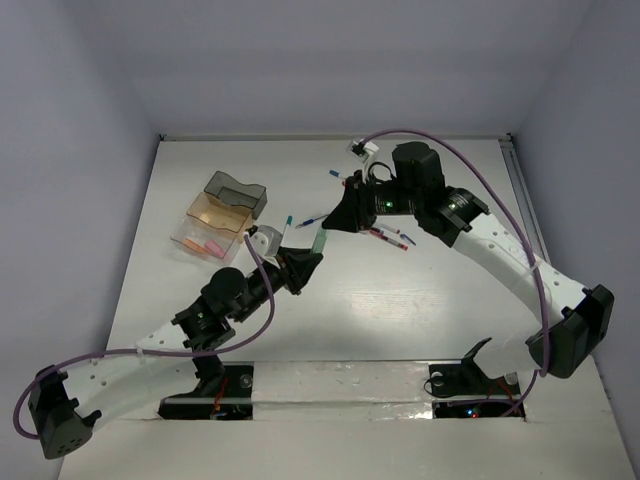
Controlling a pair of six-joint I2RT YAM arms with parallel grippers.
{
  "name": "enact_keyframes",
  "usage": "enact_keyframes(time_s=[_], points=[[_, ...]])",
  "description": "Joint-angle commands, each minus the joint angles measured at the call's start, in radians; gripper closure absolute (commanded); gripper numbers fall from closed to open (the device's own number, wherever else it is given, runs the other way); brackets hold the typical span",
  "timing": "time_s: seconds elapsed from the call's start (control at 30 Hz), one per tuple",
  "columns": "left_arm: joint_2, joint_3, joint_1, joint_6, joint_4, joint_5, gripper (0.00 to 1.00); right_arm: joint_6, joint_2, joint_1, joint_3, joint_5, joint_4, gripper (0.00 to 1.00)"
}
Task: Sort the stationery into containers
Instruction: Close the pen cap on the pen.
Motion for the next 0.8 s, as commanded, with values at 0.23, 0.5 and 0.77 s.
enact_keyframes(time_s=[0.23, 0.5, 0.77], points=[[0.018, 0.149, -0.005, 0.012, 0.183, -0.071, 1.0, 0.045, -0.061, 0.068, -0.279, 0.031, 0.098, 1.0], [0.054, 0.191, -0.005, 0.005, 0.22, -0.128, 1.0, 0.107, -0.094, 0.161, -0.463, 0.048, 0.196, 1.0], [0.105, 0.278, -0.005, 0.029, 0.22, -0.151, 1.0, 0.181, -0.085, 0.209, -0.65, 0.065, 0.355, 1.0]])
